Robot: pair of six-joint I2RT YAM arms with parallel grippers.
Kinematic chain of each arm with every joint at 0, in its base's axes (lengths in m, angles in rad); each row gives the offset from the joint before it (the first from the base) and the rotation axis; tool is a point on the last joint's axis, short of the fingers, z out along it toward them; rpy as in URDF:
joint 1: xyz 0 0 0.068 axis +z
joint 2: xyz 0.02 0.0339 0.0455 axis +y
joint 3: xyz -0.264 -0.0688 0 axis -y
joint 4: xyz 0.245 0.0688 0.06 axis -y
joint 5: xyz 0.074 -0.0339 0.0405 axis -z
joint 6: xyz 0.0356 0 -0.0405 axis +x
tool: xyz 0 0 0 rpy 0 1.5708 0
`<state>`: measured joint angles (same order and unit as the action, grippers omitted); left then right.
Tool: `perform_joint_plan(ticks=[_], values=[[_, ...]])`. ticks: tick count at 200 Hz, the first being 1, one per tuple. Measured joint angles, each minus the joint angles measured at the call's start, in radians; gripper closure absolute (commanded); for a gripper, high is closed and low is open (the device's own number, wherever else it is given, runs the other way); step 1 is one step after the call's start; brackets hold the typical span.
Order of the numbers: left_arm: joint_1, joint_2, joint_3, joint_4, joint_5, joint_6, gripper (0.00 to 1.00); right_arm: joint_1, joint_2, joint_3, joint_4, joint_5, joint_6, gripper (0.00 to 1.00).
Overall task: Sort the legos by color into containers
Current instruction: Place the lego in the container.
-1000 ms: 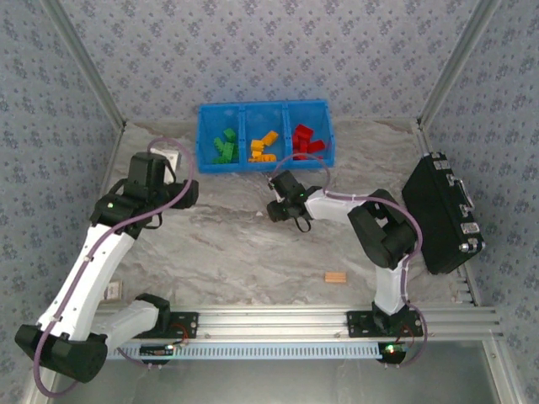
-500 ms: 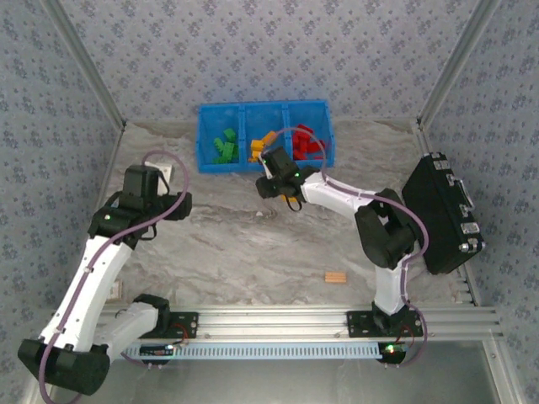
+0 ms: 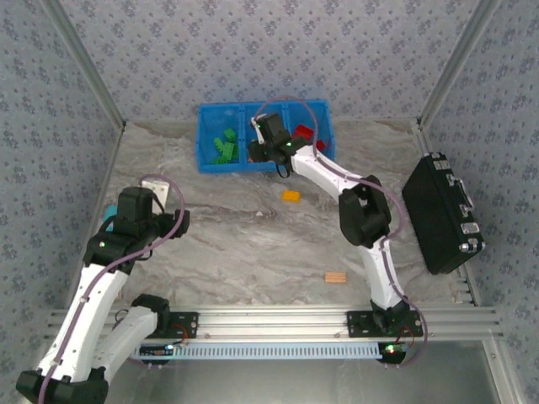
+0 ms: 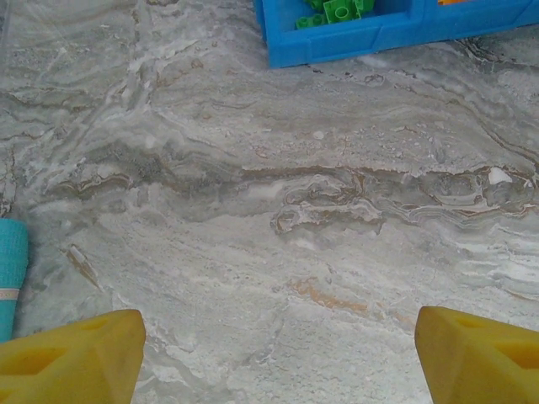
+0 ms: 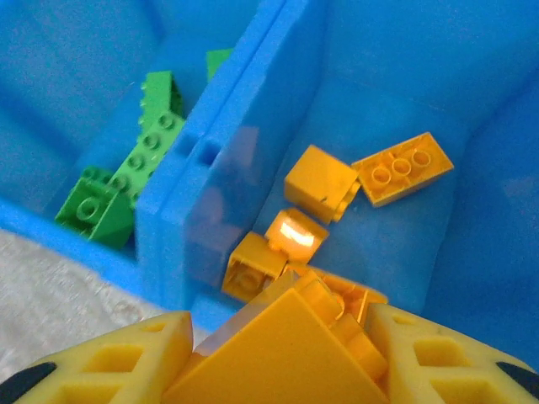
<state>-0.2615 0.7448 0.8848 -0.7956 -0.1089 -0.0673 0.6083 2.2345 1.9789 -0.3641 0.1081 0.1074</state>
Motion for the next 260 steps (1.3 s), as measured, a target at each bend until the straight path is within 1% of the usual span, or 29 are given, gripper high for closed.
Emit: perform_joint_plan(ticks=[40,61,72,91,149,169,184,197,218,236,260], values=[[0.0,-0.014,-0.015,0.014,-0.004,0.008,0.15,-0.021,0.117,0.124,-0.027,0.012,0.032,0.53],[0.0,-0.024,-0.022,0.014,-0.01,0.016,0.15,-0.027,0.166,0.168,-0.038,0.014,0.043,0.49],[-0.001,-0.028,-0.025,0.014,-0.012,0.018,0.14,-0.03,0.178,0.173,-0.045,0.016,0.047,0.45],[-0.005,-0.031,-0.027,0.018,-0.012,0.021,0.14,-0.033,0.19,0.174,-0.059,0.017,0.055,0.35],[-0.019,-0.03,-0.031,0.041,-0.019,0.026,0.14,-0.034,0.186,0.164,-0.061,0.019,0.047,0.28],[-0.03,-0.03,-0.031,0.045,-0.019,0.03,0.14,-0.029,0.135,0.079,-0.036,0.005,0.013,0.26],[-0.036,-0.03,-0.031,0.045,-0.02,0.034,0.14,-0.028,0.065,-0.024,-0.012,-0.03,-0.031,0.26],[-0.04,-0.031,-0.031,0.045,-0.02,0.034,0.14,-0.03,-0.01,-0.122,0.004,-0.079,-0.085,0.26],[-0.041,-0.039,-0.031,0.044,-0.019,0.034,0.14,-0.046,-0.149,-0.266,0.013,-0.193,-0.209,0.26],[-0.042,-0.049,-0.031,0.044,-0.018,0.034,0.14,-0.073,-0.24,-0.312,-0.027,-0.281,-0.316,0.24],[-0.042,-0.051,-0.031,0.044,-0.014,0.033,0.14,-0.111,-0.338,-0.364,-0.076,-0.362,-0.469,0.23]])
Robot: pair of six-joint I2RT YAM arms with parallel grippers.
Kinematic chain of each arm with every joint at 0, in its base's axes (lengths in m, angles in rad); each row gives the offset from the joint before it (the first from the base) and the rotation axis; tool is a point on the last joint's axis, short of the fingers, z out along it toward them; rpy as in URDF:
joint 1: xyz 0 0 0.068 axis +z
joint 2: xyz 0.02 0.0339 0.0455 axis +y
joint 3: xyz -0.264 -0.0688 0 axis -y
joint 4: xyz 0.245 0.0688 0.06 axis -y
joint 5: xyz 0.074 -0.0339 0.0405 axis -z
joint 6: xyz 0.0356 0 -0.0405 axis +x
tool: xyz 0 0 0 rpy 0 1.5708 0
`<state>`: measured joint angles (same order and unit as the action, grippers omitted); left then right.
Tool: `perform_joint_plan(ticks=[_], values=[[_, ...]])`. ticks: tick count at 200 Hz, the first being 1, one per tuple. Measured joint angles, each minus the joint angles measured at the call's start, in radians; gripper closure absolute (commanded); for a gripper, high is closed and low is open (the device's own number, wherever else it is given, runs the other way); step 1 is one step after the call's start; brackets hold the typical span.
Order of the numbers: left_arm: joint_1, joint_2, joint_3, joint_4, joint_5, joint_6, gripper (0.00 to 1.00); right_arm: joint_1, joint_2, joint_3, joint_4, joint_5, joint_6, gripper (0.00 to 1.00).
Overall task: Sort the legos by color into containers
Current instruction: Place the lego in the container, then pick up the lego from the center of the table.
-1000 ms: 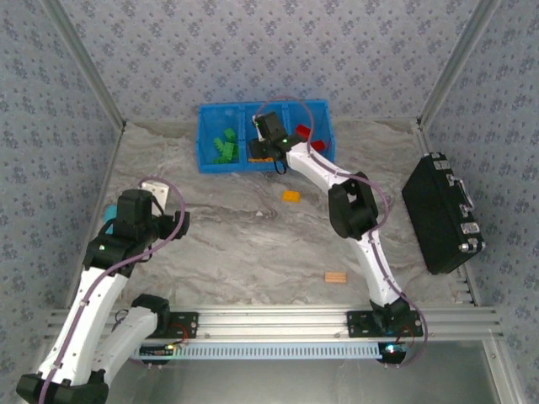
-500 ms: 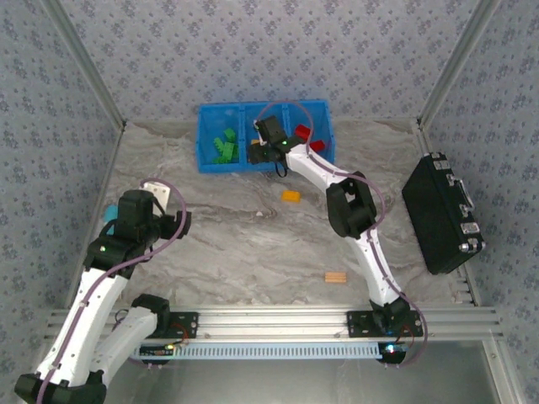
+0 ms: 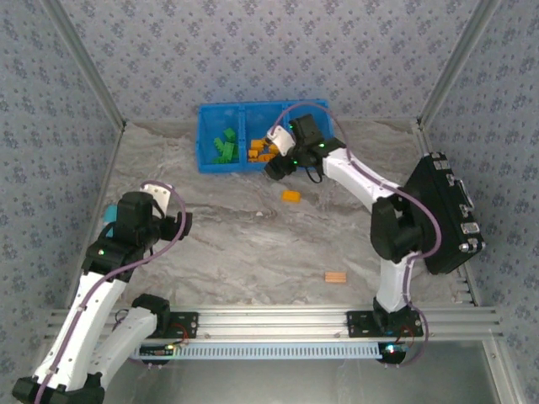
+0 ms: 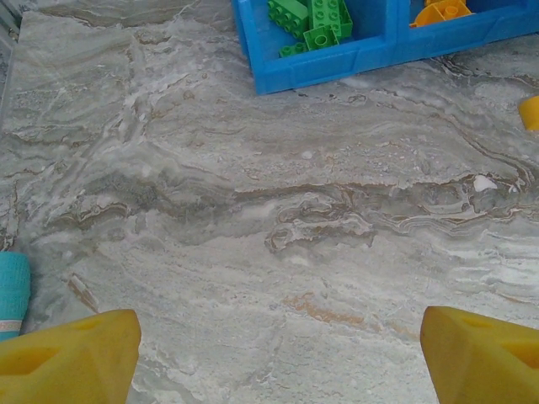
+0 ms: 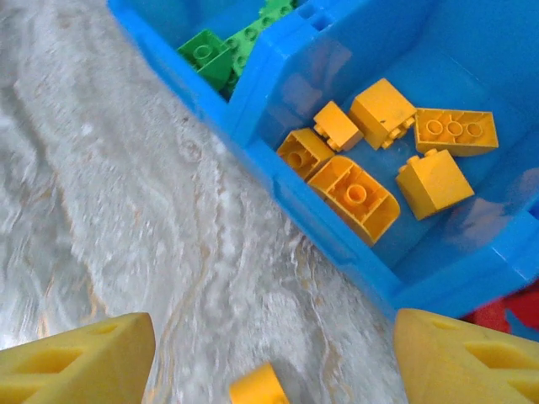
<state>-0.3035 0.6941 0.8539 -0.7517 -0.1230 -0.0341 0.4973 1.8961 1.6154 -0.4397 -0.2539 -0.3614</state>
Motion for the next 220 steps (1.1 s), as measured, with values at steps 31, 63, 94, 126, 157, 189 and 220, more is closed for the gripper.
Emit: perform_joint_plan(ticks=[31,63,94,126,157,189,220], values=[[0.0,-0.01,-0.018,0.006,0.006,0.0,0.14,-0.01,-0.108,-0.206,0.008,-0.089,-0.218,0.22],[-0.021,-0.038,-0.052,0.016,0.019,0.0,0.13,-0.009,-0.139,-0.402,0.024,-0.129,-0.362,0.22],[-0.096,-0.112,-0.095,0.034,0.029,0.015,0.11,-0.018,-0.155,-0.487,0.08,-0.128,-0.438,0.21],[-0.137,-0.22,-0.142,0.045,0.031,0.027,0.09,-0.033,-0.169,-0.555,0.185,-0.104,-0.489,0.19],[-0.143,-0.29,-0.175,0.056,0.031,0.042,0.07,-0.042,-0.166,-0.571,0.254,-0.078,-0.527,0.13],[-0.15,-0.333,-0.212,0.067,0.033,0.055,0.03,-0.051,-0.125,-0.542,0.299,-0.074,-0.547,0.12],[-0.15,-0.332,-0.223,0.078,0.045,0.065,0.0,-0.065,-0.042,-0.473,0.303,-0.075,-0.561,0.13]])
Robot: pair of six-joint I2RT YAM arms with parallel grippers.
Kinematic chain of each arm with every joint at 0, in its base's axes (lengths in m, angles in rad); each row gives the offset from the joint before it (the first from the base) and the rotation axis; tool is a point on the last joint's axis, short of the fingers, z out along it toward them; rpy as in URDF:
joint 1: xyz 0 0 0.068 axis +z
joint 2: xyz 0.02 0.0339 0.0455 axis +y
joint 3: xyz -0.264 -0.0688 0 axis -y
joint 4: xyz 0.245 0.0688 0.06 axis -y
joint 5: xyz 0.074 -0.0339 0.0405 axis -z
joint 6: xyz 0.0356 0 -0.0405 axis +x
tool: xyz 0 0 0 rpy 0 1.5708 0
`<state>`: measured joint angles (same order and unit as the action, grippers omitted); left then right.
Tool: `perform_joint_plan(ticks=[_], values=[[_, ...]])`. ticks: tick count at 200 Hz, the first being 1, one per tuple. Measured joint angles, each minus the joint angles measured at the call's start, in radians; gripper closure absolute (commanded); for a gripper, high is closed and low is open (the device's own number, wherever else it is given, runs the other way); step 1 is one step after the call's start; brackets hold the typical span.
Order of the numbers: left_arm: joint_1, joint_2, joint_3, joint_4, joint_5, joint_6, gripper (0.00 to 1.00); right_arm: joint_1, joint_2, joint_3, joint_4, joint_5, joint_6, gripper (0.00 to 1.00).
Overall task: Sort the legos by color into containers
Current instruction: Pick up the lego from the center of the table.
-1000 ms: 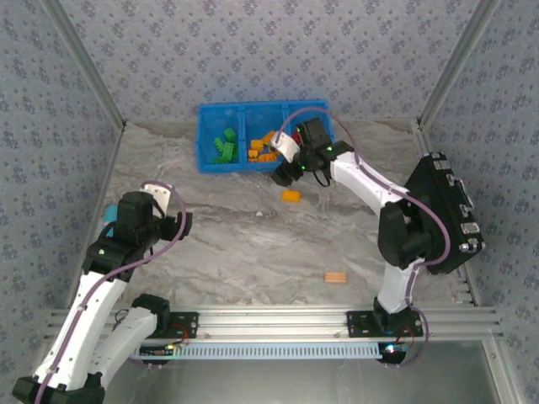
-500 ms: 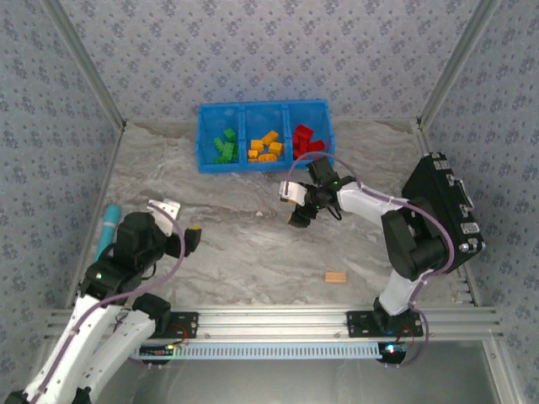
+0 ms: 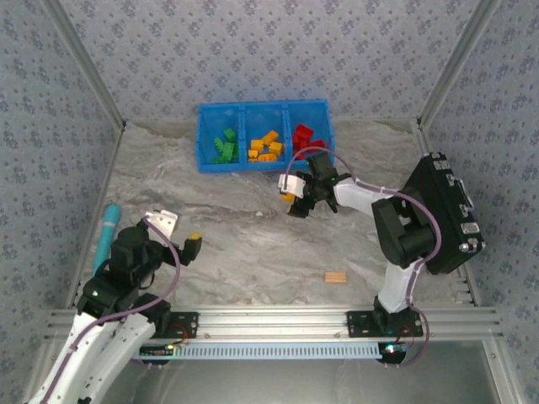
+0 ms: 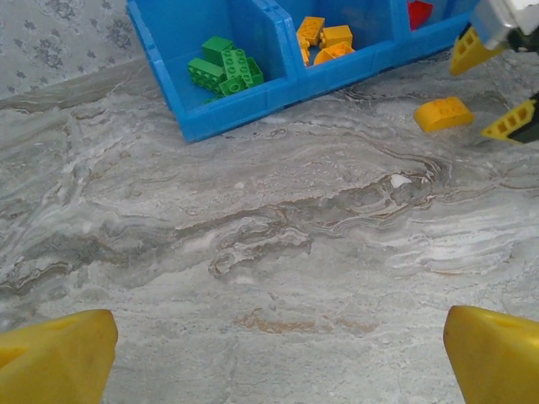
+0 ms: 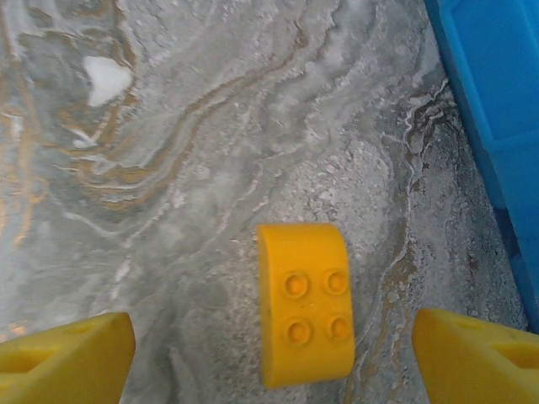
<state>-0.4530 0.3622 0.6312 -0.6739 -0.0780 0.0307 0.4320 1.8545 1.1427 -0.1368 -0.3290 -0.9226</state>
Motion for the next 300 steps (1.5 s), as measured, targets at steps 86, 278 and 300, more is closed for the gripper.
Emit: perform_joint_plan(ticks=[86,278,300], values=[[0.0,0.06,-0.005,0.034,0.03,0.008,0.0,-0.024,0.122,0.127,-0.038,-0.009,-0.046,0.17],[0.0,0.122,-0.034,0.082,0.025,0.04,0.0,-0.023,0.23,0.296,-0.302,-0.034,-0.123,0.73],[0.0,0.097,-0.037,0.085,0.025,0.04,0.0,-0.011,0.223,0.296,-0.301,-0.006,-0.117,0.74]])
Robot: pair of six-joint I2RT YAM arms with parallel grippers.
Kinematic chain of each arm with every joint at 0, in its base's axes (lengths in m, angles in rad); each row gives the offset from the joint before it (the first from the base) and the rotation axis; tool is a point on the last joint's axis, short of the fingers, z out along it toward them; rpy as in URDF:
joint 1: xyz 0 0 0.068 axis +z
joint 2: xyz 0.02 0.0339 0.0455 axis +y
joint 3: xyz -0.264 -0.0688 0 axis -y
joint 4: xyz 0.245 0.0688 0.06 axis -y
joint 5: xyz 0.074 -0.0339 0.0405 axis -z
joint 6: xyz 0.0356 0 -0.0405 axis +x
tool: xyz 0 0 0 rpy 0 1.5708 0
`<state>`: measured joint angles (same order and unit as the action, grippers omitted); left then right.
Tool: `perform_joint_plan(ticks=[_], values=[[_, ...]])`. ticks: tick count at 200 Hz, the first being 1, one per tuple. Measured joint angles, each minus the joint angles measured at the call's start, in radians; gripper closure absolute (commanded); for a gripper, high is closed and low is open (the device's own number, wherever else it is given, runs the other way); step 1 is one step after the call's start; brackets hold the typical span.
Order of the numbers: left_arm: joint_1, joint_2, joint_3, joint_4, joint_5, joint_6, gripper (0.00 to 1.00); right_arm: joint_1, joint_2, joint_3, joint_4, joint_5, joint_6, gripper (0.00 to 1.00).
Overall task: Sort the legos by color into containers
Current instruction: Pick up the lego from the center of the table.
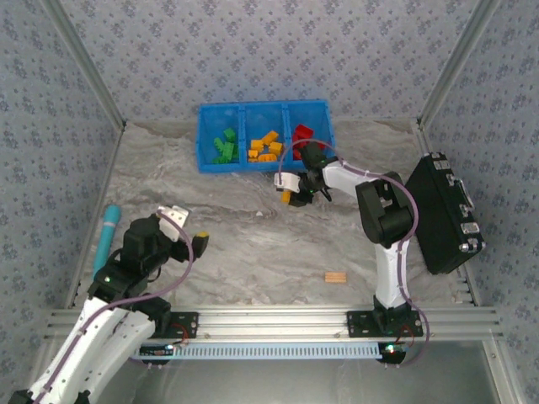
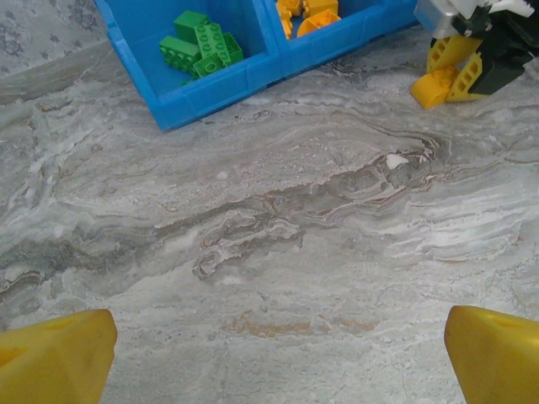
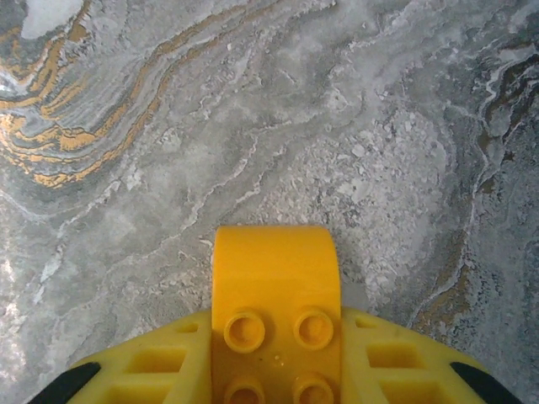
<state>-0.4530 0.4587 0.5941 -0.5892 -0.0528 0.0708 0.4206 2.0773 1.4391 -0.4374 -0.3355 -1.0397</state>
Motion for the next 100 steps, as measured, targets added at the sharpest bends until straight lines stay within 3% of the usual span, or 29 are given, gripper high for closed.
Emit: perform_joint_plan(ticks=[51,100], values=[[0.0,-0.084,-0.002,0.003,-0.013,0.0,0.0,0.048,-0.07,0.03,0.021,0.053,0.067,0.75],[0.0,-0.113,-0.002,0.003,-0.024,0.001,0.0,0.077,-0.06,0.274,0.098,0.084,0.136,0.76]])
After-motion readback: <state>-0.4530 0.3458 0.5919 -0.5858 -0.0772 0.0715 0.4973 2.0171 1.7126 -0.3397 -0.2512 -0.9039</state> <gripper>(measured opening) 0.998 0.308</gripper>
